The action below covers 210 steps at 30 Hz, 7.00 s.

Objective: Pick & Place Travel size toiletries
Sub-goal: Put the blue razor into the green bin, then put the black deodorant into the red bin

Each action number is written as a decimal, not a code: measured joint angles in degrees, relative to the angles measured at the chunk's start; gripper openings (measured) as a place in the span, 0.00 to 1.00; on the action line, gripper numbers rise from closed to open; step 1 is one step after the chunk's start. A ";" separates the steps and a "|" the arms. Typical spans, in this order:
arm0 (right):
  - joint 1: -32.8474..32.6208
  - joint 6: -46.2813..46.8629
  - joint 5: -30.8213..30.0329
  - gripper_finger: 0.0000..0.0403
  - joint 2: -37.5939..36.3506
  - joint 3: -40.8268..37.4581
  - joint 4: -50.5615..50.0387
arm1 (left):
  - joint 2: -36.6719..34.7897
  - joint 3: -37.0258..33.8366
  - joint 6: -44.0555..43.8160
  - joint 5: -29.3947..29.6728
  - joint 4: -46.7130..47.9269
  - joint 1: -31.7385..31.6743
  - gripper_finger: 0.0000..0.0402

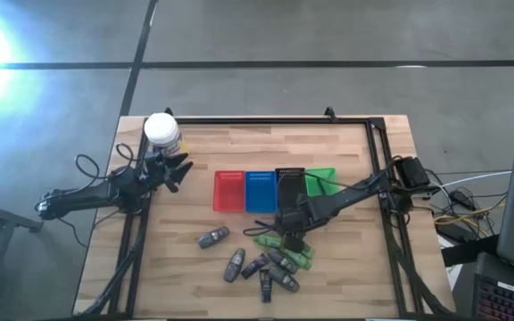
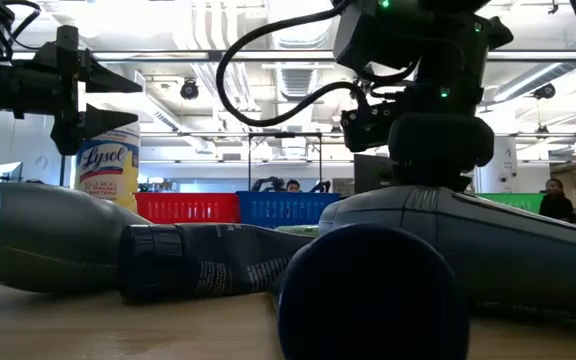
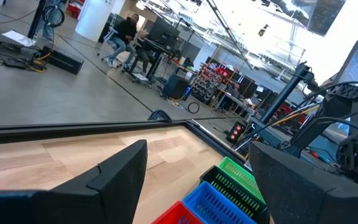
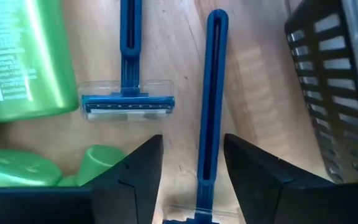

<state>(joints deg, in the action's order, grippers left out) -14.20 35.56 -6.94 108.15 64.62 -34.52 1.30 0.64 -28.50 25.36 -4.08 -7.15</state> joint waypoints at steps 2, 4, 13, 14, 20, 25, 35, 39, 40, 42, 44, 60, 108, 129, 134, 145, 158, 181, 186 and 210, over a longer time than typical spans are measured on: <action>0.18 1.61 0.19 0.38 -0.08 -0.34 -0.04 | 0.00 0.00 0.01 0.00 -0.02 -0.01 0.71; 0.20 2.82 0.75 0.33 -0.17 -0.79 -0.19 | 0.00 0.00 0.01 0.00 -0.02 -0.01 0.71; 0.29 4.53 1.86 0.06 -0.19 -1.44 -0.31 | 0.02 0.00 0.01 0.02 -0.04 -0.01 0.71; 0.29 4.52 1.90 0.05 -0.17 -1.34 -0.47 | 0.02 0.00 0.01 0.02 -0.04 -0.01 0.71; 0.06 5.54 5.54 0.05 -1.84 0.79 -6.35 | 0.02 0.00 0.01 0.02 -0.07 0.00 0.71; -1.05 15.51 6.70 0.05 -9.96 3.10 -12.16 | 0.02 0.00 0.01 0.02 -0.09 -0.01 0.71; 9.94 47.72 0.57 0.06 -28.31 -5.51 -21.87 | 0.07 0.00 0.01 0.02 -0.09 0.02 0.71; 18.61 44.26 2.07 0.06 -30.51 -11.96 -16.31 | 0.07 0.00 0.01 0.00 -0.07 0.02 0.71; 20.30 43.36 2.45 0.06 -30.30 -13.33 -15.15 | 0.07 0.00 0.01 0.02 -0.07 0.02 0.71; 22.73 41.97 3.79 0.07 -29.80 -15.64 -12.18 | 0.07 0.00 0.00 0.00 -0.07 0.00 0.71; 24.51 41.00 5.53 0.09 -29.24 -16.99 -9.41 | 0.07 0.00 0.01 0.02 -0.04 0.02 0.71; 14.29 19.67 5.29 0.60 -26.05 -5.83 -9.48 | 0.07 0.02 0.01 0.02 0.00 0.01 0.71; 0.83 2.12 -0.50 0.16 9.86 13.53 -1.26 | 0.11 0.02 0.01 0.02 0.02 0.00 0.71; -1.56 20.02 0.64 0.05 -6.91 13.49 -16.09 | 0.09 0.02 0.00 0.00 0.04 0.01 0.71; 1.73 45.04 -4.28 0.05 -17.56 7.76 -26.55 | 0.11 0.02 -0.01 0.00 0.02 0.00 0.71; 16.56 48.31 -2.70 0.06 -25.63 -15.32 -10.66 | 0.13 0.02 0.00 0.02 0.03 -0.01 0.71; 16.20 46.29 -1.06 0.50 -25.26 -13.81 -9.94 | 0.22 0.02 0.01 0.03 0.04 0.02 0.71; 5.89 22.38 13.10 0.66 -22.08 -4.98 -10.64 | 0.25 0.02 -13.42 -0.01 -0.91 0.02 0.71; -1.10 21.88 13.22 0.64 -19.31 -2.84 -10.26 | 0.24 0.02 -25.12 0.02 -1.33 -0.01 0.71; -9.22 26.79 12.98 0.74 -9.93 2.83 -13.43 | 18.81 15.62 -13.62 -17.03 23.77 0.19 0.71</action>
<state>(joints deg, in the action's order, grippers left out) -23.42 62.35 6.04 98.22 67.45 -47.95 20.11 16.27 -42.12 8.33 19.70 -6.96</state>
